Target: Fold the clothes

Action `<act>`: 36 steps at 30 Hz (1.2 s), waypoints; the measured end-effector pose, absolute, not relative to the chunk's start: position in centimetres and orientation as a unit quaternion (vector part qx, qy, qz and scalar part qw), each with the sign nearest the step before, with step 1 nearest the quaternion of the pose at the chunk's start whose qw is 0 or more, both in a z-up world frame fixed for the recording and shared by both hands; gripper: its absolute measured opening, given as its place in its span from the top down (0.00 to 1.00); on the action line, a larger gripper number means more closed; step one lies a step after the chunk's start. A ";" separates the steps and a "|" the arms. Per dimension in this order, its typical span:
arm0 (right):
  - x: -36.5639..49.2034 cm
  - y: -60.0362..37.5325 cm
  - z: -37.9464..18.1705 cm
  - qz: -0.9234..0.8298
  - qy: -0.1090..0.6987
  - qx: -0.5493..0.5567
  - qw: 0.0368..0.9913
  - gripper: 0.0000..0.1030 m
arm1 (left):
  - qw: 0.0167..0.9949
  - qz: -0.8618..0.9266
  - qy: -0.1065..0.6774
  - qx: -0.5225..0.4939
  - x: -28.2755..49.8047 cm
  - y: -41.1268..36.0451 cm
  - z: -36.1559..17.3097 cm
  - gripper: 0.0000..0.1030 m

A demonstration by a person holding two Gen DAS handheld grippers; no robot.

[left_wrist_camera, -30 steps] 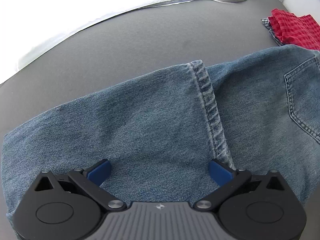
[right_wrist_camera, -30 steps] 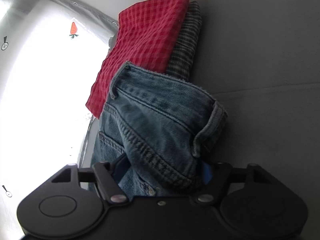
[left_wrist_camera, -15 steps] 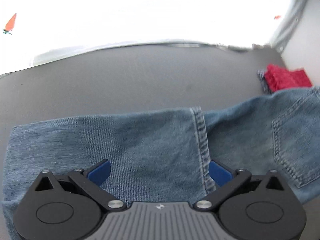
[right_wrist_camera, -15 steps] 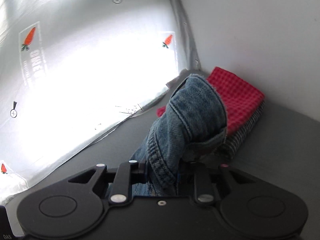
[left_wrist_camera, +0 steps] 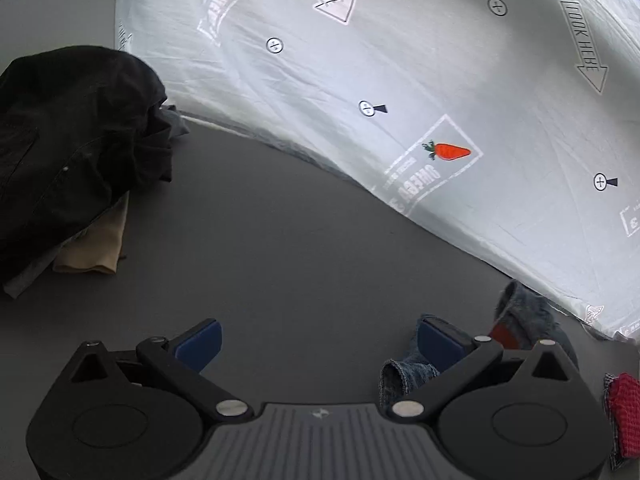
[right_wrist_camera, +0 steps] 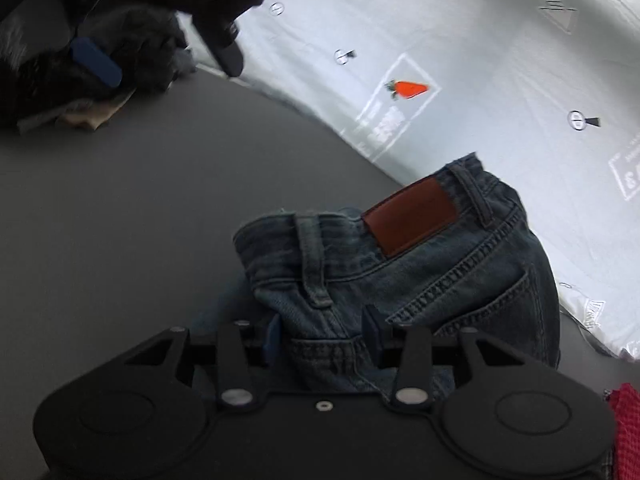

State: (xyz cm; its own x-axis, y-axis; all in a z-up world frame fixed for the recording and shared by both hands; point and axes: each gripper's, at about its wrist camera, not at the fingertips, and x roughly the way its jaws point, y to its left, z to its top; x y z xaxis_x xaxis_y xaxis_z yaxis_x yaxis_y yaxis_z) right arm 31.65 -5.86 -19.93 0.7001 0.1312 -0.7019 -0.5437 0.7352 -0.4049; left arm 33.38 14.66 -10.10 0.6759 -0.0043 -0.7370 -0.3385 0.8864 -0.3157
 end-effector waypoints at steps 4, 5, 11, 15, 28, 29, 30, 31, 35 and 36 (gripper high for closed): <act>27.5 -3.8 -18.9 0.248 0.289 -0.347 0.857 0.44 | 0.877 0.078 0.411 -0.237 32.1 15.6 -12.1 0.00; 27.3 -4.0 -18.0 0.247 0.282 -0.339 0.863 0.36 | 0.874 0.062 0.419 -0.237 32.6 15.2 -12.7 0.00; 30.1 -9.4 -16.0 0.111 0.315 -0.305 0.892 0.29 | 0.863 -0.052 0.462 -0.198 37.5 9.9 -15.2 0.00; 31.7 -15.9 -14.8 0.016 0.376 -0.190 0.907 0.22 | 0.860 -0.096 0.477 -0.154 39.6 6.4 -16.2 0.00; 35.1 -29.1 -16.9 -0.080 0.418 0.017 0.905 0.17 | 0.855 -0.114 0.492 -0.115 44.5 2.8 -17.5 0.00; 35.8 -29.4 -17.2 -0.077 0.418 0.021 0.905 0.17 | 0.854 -0.112 0.496 -0.111 45.1 2.5 -17.7 0.00; 36.5 -29.8 -17.5 -0.075 0.418 0.025 0.905 0.17 | 0.853 -0.108 0.499 -0.106 45.8 2.1 -17.8 0.00; 37.1 -30.2 -17.7 -0.072 0.419 0.029 0.905 0.17 | 0.852 -0.105 0.502 -0.103 46.4 1.9 -18.0 0.00; 39.6 -32.2 -18.5 -0.057 0.424 0.064 0.902 0.17 | 0.846 -0.106 0.513 -0.098 48.7 1.4 -18.7 0.00; 40.3 -32.7 -18.7 -0.053 0.426 0.074 0.900 0.17 | 0.845 -0.107 0.515 -0.093 49.3 1.3 -18.8 0.00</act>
State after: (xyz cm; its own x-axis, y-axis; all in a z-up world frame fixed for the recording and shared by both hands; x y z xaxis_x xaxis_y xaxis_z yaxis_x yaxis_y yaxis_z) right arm 40.26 -32.69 -18.72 0.6321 -0.0323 -0.7742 0.1581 0.9835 0.0881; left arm 49.25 1.29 -18.85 0.4462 -0.2772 -0.8509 0.0848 0.9596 -0.2681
